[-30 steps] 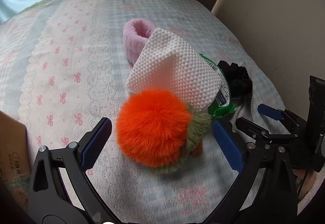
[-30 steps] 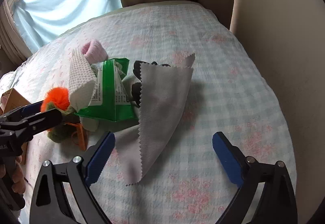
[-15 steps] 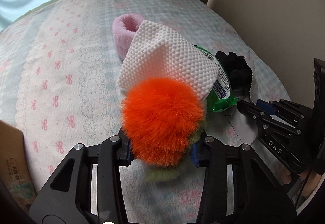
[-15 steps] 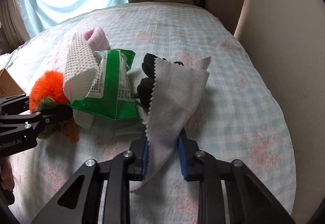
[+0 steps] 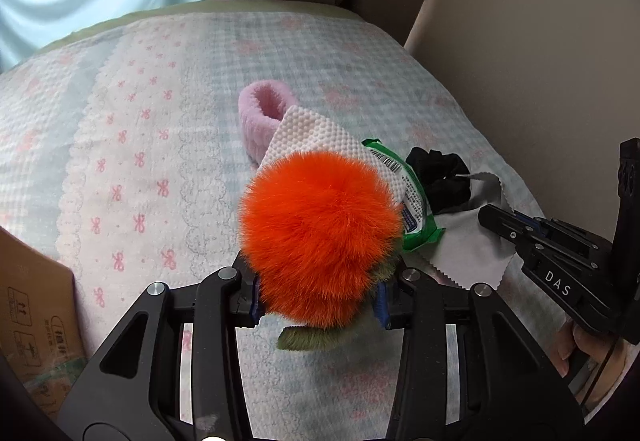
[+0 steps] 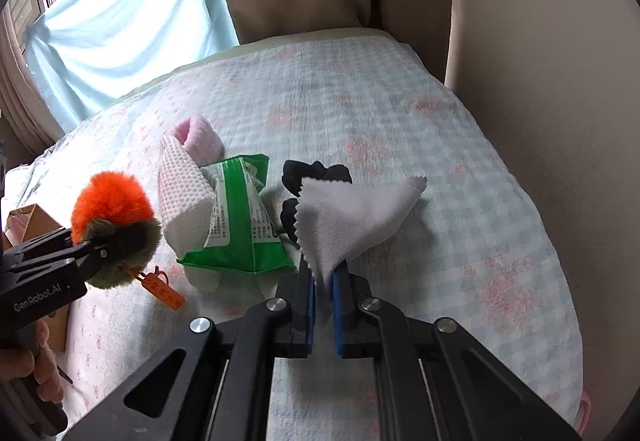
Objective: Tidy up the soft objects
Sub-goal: 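Grasp the orange pompom with the left tool while the right tool grasps the grey cloth, then carry pompom and grey cloth into the box and open both tools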
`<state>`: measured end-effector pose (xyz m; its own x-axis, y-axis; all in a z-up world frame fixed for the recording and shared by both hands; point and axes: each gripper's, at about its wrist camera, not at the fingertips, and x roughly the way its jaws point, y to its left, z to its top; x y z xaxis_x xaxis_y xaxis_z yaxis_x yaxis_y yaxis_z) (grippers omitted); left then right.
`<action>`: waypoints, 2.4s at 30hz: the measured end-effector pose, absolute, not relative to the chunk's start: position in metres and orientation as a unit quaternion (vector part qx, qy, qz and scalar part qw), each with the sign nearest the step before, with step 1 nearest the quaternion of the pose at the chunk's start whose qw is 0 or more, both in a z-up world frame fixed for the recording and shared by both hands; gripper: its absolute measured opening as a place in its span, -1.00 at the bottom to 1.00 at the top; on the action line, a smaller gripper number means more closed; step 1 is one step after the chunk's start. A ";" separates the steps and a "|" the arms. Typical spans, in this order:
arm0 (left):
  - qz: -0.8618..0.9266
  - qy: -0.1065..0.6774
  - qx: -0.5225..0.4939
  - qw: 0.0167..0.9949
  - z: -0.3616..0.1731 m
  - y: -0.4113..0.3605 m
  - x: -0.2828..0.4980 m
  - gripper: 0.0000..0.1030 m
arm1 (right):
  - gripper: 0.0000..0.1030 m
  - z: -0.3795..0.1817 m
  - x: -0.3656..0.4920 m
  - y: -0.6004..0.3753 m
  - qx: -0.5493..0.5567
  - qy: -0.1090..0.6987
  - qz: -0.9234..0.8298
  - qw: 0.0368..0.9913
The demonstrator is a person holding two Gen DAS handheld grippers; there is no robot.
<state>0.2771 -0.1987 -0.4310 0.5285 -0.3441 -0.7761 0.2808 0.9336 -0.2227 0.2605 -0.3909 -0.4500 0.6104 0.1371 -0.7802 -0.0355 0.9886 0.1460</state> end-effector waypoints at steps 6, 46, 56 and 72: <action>-0.180 0.442 -0.037 0.878 -0.414 -0.197 0.267 -0.29 | -0.89 -0.429 0.253 -0.391 0.066 0.420 0.048 0.904; -0.171 0.449 -0.033 0.877 -0.418 -0.193 0.255 -0.29 | 0.95 -0.466 0.254 -0.400 -0.017 0.484 0.103 0.869; -0.167 0.460 -0.027 0.872 -0.432 -0.192 0.257 -0.29 | 0.79 -0.501 0.282 -0.388 -0.109 0.467 0.132 0.867; -0.176 0.452 -0.030 0.874 -0.419 -0.197 0.260 -0.29 | -0.85 -0.482 0.282 -0.385 -0.075 0.450 0.153 0.876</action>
<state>0.2599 -0.1973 -0.4187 0.5303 -0.3345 -0.7790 0.2797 0.9364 -0.2117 0.2821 -0.3851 -0.4817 0.5476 0.2000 -0.8125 -0.3353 0.9421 0.0059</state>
